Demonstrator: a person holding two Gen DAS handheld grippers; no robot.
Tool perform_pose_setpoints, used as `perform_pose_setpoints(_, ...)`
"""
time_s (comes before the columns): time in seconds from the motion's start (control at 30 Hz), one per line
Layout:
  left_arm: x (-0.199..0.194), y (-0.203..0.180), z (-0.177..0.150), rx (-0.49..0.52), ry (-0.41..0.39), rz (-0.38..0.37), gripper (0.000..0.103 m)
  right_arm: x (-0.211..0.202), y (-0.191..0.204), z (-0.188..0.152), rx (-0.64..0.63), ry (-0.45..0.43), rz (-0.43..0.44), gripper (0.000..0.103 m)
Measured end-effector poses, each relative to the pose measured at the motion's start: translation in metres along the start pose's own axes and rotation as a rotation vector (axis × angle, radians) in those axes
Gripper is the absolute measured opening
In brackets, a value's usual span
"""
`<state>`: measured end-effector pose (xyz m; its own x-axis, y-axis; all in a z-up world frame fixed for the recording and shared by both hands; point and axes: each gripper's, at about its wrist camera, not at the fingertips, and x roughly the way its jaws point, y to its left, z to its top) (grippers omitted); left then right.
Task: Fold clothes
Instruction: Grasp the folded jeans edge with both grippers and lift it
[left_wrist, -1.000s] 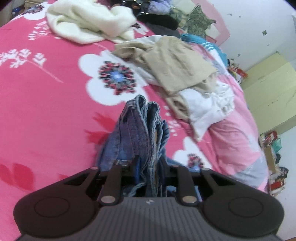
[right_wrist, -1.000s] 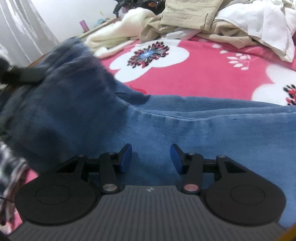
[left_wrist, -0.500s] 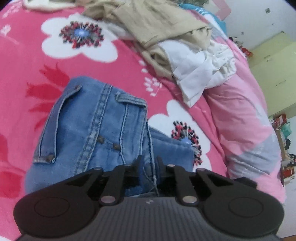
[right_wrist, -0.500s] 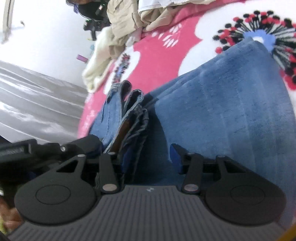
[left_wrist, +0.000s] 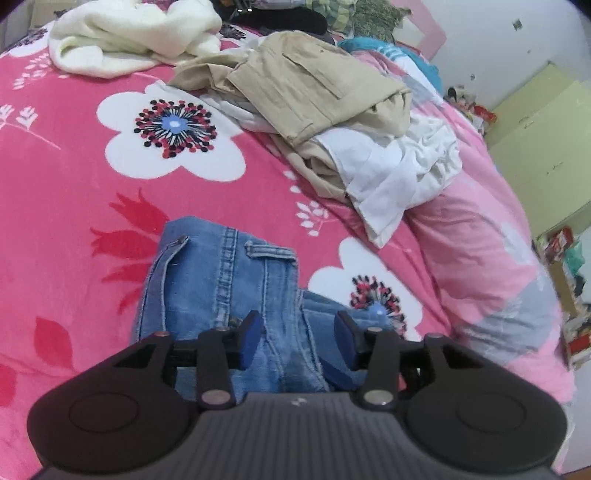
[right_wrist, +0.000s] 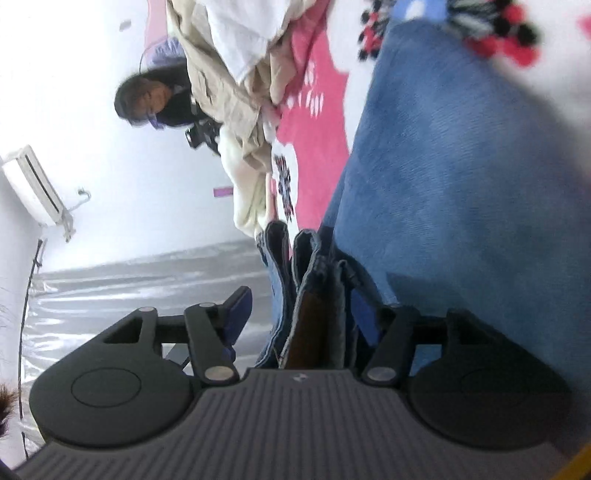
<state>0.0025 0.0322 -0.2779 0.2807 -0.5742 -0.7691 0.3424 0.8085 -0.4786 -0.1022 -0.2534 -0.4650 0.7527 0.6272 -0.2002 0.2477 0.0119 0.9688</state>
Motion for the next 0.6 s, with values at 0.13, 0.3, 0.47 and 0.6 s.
perform_pose_setpoints(0.13, 0.027, -0.008, -0.011, 0.163, 0.09, 0.022, 0.048, 0.018, 0.004, -0.001, 0.012, 0.064, -0.019, 0.07)
perform_pose_setpoints(0.3, 0.038, -0.019, -0.03, 0.357, 0.134, 0.068, 0.043, 0.03, 0.01, 0.0, -0.002, 0.132, -0.095, 0.07)
perform_pose_setpoints(0.47, 0.042, -0.025, -0.042, 0.492, 0.165, 0.102, 0.03, 0.03, 0.013, 0.0, 0.033, 0.172, -0.151, 0.07)
perform_pose_setpoints(0.6, 0.039, -0.024, -0.048, 0.545, 0.18, 0.07, 0.024, 0.032, 0.009, -0.002, 0.059, 0.159, -0.142, 0.071)
